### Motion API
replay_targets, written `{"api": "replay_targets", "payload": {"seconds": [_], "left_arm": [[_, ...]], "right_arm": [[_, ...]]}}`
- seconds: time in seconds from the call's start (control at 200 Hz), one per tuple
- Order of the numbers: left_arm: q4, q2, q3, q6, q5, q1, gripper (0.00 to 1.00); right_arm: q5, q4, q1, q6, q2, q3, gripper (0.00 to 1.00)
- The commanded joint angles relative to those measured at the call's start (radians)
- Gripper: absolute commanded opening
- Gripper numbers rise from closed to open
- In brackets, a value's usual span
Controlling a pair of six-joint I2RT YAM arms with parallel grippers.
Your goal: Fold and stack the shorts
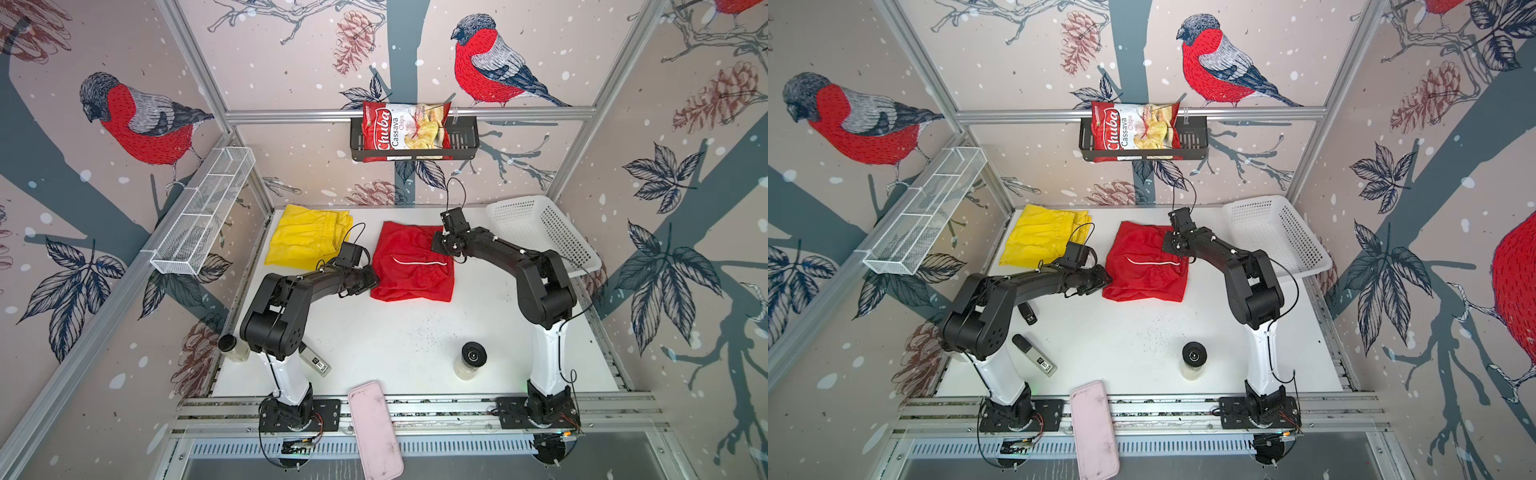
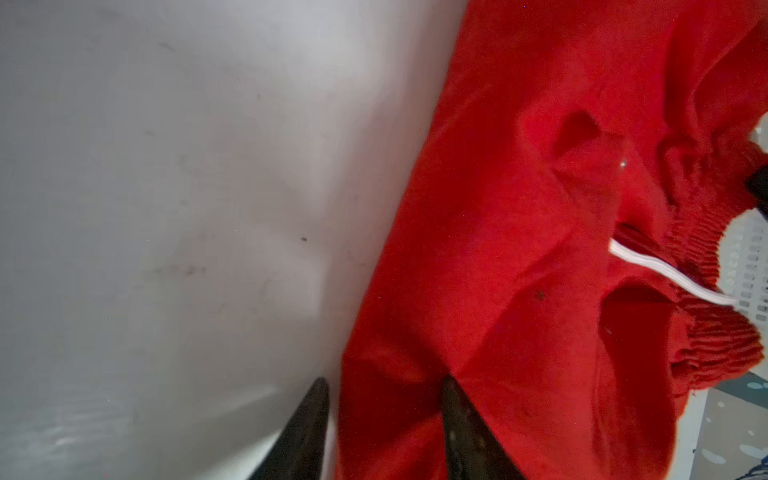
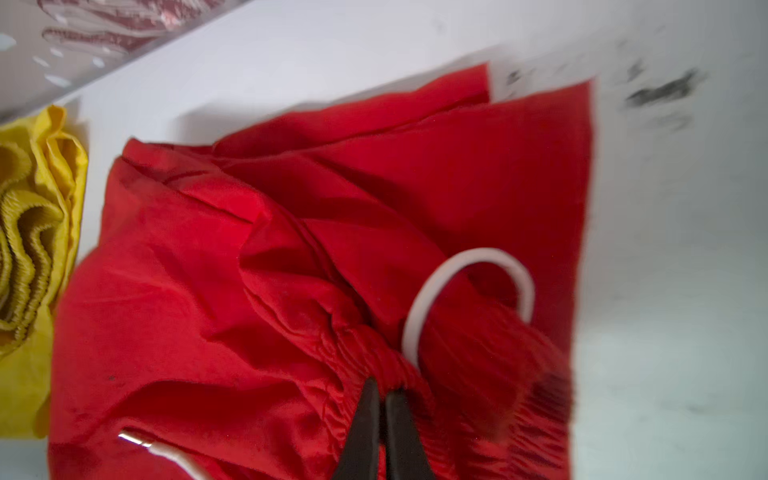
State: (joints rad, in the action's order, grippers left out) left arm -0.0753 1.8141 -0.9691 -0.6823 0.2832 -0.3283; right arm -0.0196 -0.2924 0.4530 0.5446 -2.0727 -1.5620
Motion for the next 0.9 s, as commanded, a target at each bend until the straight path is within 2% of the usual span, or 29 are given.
{"api": "replay_targets", "payload": {"seconds": [0.0, 0.115, 0.315, 0.445, 0.54, 0.59, 0.765, 0.895], "left_arm": [[-0.122, 0.033, 0.015, -0.003, -0.071, 0.001, 0.29], [-0.143, 0.048, 0.001, 0.004, -0.088, 0.002, 0.00], [-0.163, 0.070, -0.012, 0.007, -0.096, -0.004, 0.00], [-0.167, 0.064, -0.018, 0.007, -0.097, -0.021, 0.00], [-0.152, 0.028, -0.017, 0.004, -0.103, -0.038, 0.00], [-0.133, -0.001, -0.015, 0.002, -0.112, -0.048, 0.00], [-0.046, -0.093, -0.017, -0.021, -0.140, -0.058, 0.00], [0.032, -0.104, -0.069, -0.018, -0.133, -0.057, 0.01]], "right_arm": [[0.010, 0.001, -0.026, -0.030, 0.036, -0.005, 0.00], [0.012, 0.008, -0.068, -0.033, 0.048, -0.001, 0.00], [0.019, 0.022, -0.114, -0.041, -0.028, -0.036, 0.01], [0.063, -0.001, -0.118, -0.050, -0.102, -0.089, 0.19], [0.174, -0.033, -0.116, -0.044, -0.097, -0.108, 0.39], [0.238, -0.036, -0.113, -0.037, -0.062, -0.093, 0.47], [0.477, 0.054, -0.055, -0.057, 0.182, 0.093, 0.65], [0.531, 0.153, 0.034, -0.090, 0.368, 0.261, 0.69]]}}
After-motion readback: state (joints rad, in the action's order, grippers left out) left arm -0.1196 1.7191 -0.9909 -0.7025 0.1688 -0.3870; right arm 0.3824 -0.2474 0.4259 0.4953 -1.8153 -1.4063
